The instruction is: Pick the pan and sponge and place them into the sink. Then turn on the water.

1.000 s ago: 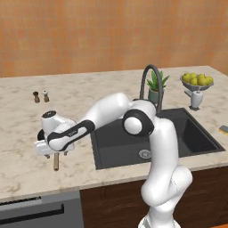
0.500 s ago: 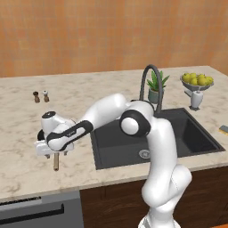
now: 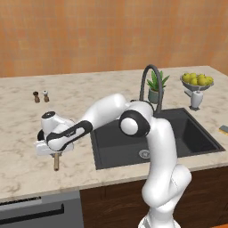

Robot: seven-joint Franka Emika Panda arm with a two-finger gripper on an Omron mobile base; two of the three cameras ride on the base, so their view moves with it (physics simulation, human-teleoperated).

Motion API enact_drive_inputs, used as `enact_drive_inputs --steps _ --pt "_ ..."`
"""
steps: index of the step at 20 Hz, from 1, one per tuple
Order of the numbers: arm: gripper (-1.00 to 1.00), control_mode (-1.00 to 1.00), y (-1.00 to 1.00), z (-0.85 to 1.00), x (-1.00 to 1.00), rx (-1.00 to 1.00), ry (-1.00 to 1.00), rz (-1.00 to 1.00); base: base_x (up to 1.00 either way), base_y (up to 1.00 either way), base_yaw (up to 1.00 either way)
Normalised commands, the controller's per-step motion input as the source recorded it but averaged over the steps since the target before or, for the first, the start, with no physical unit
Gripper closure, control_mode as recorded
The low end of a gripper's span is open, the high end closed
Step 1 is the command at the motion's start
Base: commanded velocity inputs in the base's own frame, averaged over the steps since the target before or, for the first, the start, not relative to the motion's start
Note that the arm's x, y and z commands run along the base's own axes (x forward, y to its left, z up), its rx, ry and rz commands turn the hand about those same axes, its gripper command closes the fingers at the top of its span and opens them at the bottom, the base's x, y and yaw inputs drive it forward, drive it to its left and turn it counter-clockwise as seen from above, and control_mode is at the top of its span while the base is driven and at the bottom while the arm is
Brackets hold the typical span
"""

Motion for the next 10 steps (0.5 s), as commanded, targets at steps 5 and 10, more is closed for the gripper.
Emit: enact_drive_inputs --steps 5,10 --pt "1.00 -1.00 0.00 0.00 0.00 0.00 0.00 0.00 0.00 0.00 0.00" --pt "1.00 -1.00 -0.08 0.13 -0.06 0.03 0.00 0.00 0.00 0.00 0.00"
